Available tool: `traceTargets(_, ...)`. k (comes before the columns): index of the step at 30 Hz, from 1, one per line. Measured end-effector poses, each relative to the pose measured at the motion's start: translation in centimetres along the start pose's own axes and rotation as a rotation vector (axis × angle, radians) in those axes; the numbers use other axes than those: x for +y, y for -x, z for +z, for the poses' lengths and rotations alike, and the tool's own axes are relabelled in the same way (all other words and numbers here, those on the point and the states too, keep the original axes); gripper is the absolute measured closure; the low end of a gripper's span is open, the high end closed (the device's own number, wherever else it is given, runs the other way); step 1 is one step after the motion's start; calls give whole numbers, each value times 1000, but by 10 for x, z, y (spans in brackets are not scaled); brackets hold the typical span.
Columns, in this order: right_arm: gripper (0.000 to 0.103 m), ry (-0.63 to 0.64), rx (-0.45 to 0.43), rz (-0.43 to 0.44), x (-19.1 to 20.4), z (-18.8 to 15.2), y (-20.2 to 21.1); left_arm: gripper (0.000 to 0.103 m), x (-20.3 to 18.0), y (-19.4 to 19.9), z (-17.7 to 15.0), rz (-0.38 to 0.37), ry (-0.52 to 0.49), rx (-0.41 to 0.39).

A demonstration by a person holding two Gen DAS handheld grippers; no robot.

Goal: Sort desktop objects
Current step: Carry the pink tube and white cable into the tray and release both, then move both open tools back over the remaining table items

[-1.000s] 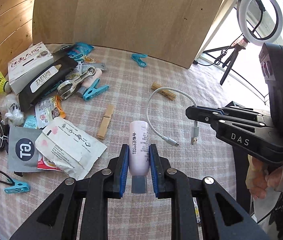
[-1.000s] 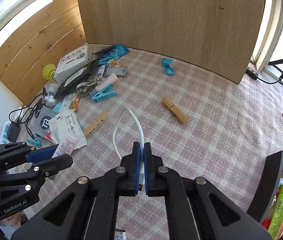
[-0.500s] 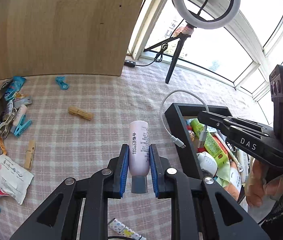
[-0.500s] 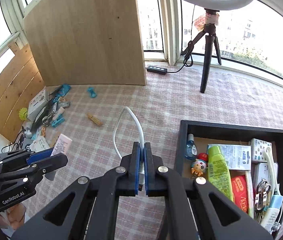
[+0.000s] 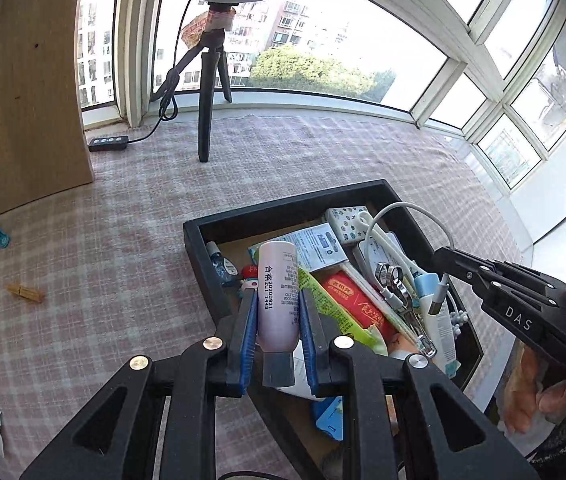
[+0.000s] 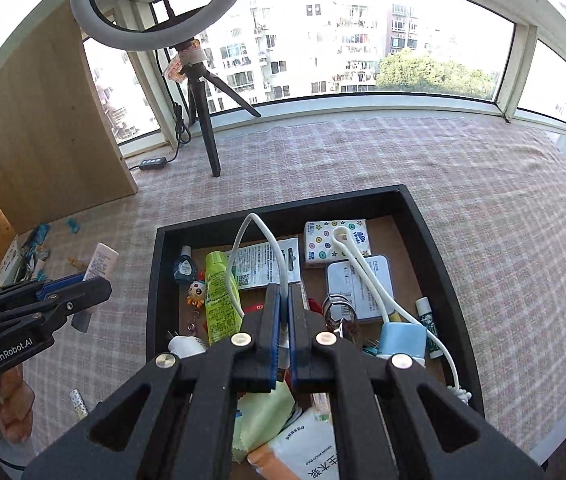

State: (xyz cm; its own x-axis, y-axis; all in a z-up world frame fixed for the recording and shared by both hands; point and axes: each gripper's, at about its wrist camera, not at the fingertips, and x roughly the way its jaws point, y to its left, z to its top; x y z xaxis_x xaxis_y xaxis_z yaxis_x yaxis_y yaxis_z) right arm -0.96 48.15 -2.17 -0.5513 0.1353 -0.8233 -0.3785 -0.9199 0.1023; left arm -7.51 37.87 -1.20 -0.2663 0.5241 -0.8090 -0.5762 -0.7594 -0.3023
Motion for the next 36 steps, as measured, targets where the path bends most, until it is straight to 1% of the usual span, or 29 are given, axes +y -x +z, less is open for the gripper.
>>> traceTargets(1, 99, -10, -3, -8, -5, -1, 1, 81, -6, -2, 2, 10, -8, -3)
traceTargets(2, 99, -23, -10, -12, -11, -1, 2, 73, -13, -5, 4, 24, -17, -3)
traceTargets(3, 97, -41, -13, -12, -16, -1, 3, 47, -18, -8, 7, 33, -26, 5)
traceTargets(4, 94, -57, 3, -3, -20, -1, 2, 34, -23, -9, 7, 34, -35, 12)
traceTargets(6, 79, -95, 4, -2, -27, -1, 3, 34, -32, -8, 6, 41, -67, 0)
traceTargets(7, 77, -100, -4, -9, -27, -2, 4, 34, -35, -6, 5, 50, -84, -7)
traceTargets(9, 76, -86, -7, -19, -25, -2, 5, 34, -39, -3, 3, 55, -106, -12)
traceTargets(14, 76, -73, -14, -15, -16, -3, 8, 35, -38, 2, 0, 64, -115, -14)
traceTargets(19, 76, -62, -5, -6, -6, -4, 8, 36, -33, 10, -3, 85, -105, -26)
traceTargets(20, 74, -60, -3, -3, -4, -4, 9, 36, -30, 13, -4, 90, -99, -26)
traceTargets(24, 69, -62, -6, 17, 9, -11, 14, 36, -15, 26, -17, 115, -80, -27)
traceTargets(27, 65, -50, -10, 41, 25, -17, 20, 35, 3, 43, -32, 158, -63, -34)
traceTargets(32, 62, -4, -18, 74, 66, -35, 29, 34, 41, 80, -60, 216, -6, -60)
traceTargets(36, 59, 44, -10, 97, 105, -52, 31, 31, 69, 109, -82, 246, 32, -86)
